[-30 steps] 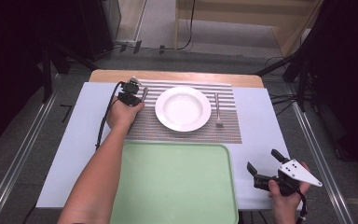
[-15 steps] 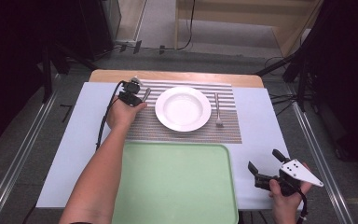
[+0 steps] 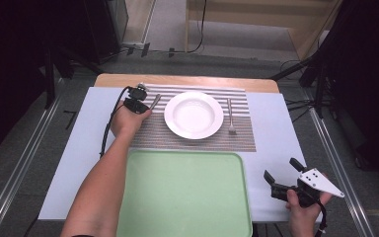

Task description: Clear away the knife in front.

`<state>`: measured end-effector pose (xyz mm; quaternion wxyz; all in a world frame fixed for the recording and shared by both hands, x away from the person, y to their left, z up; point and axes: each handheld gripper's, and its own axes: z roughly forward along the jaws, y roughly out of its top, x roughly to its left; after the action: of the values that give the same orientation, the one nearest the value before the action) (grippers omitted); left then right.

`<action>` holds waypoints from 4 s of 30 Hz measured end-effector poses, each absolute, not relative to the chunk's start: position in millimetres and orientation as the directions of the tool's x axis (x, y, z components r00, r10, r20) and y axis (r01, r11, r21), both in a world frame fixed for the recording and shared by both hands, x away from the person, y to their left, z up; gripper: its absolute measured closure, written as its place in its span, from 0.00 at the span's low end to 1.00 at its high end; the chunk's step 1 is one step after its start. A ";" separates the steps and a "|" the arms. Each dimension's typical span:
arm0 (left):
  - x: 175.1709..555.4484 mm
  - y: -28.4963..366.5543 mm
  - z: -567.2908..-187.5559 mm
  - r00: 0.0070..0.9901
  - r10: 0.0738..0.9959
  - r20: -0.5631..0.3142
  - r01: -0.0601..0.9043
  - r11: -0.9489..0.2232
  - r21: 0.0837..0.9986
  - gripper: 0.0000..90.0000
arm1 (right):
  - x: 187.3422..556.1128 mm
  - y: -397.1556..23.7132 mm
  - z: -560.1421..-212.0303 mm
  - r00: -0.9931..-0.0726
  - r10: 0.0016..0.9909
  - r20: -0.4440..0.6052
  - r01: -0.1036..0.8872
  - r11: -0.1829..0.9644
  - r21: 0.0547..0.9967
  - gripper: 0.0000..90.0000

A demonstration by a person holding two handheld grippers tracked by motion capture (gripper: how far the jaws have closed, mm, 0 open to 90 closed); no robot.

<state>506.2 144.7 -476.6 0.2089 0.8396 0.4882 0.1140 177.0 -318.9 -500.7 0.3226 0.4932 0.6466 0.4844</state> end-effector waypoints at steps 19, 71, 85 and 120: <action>485.9 158.2 -465.6 0.526 0.846 -0.083 0.733 -0.402 0.549 0.88 | 178.1 -316.2 -499.6 -0.314 0.948 0.054 0.322 0.053 0.945 0.00; 377.0 176.5 -431.1 0.690 0.722 -0.053 0.553 -0.478 0.682 0.88 | 177.9 -312.3 -498.9 -0.319 0.947 0.040 0.323 0.069 0.944 0.00; 343.3 168.7 -435.7 0.729 0.683 -0.048 0.512 -0.498 0.700 0.88 | 177.6 -312.2 -498.6 -0.317 0.948 0.040 0.321 0.067 0.945 0.00; 262.5 170.4 -457.0 0.772 0.628 -0.099 0.480 -0.473 0.739 0.88 | 173.5 -309.6 -495.7 -0.340 0.940 0.022 0.278 0.078 0.957 0.00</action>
<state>262.5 170.4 -457.0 0.3975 0.8532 0.3247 0.0931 173.5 -309.6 -495.7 0.3354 0.4665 0.6531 0.4933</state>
